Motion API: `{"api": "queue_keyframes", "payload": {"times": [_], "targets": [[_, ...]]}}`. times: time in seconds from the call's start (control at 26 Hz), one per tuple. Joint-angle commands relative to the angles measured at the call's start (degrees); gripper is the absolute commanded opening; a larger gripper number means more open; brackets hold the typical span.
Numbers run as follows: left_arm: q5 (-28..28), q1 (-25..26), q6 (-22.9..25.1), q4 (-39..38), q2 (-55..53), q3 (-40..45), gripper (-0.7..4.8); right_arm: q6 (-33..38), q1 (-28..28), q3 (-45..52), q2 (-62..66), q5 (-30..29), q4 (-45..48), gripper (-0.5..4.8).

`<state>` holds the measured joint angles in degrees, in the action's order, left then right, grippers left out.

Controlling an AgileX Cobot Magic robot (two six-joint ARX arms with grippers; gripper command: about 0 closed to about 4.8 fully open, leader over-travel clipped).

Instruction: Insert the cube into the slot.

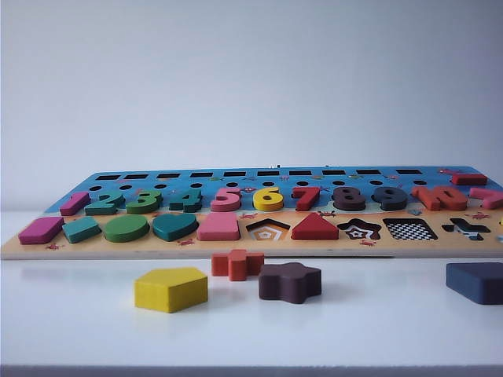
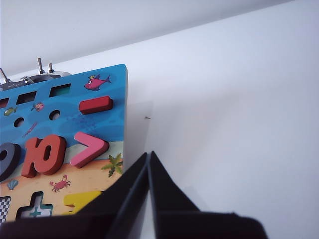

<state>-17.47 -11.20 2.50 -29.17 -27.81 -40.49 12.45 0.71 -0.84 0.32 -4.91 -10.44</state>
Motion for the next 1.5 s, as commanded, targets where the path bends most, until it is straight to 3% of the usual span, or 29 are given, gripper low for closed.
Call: {"api": "queue_keyframes", "payload": {"times": [0.04, 0.54, 0.77, 1.08, 1.5], "targets": [[-6.0, -1.4, -0.4, -3.1, -0.2, -0.6, 0.10, 0.2, 0.0, 0.2, -0.2, -0.1, 0.5, -0.01], [-18.9, -7.6, 2.6, -15.9, -4.9, -5.0, 0.10, 1.7, -0.1, -0.8, 0.7, 0.0, -0.3, -0.01], [-23.2, -13.9, 2.4, -16.9, -6.8, -6.9, 0.10, 3.8, -1.0, -7.0, 13.0, 0.0, -1.2, -0.01], [-26.4, -17.2, 2.4, -18.7, -7.2, -6.9, 0.10, 6.2, -10.9, -18.8, 30.1, -2.0, -4.0, -0.01], [-25.6, -15.5, 2.6, -15.0, -8.4, -6.6, 0.10, 5.9, -24.6, -35.1, 45.7, -4.4, -20.6, -0.01]]}}
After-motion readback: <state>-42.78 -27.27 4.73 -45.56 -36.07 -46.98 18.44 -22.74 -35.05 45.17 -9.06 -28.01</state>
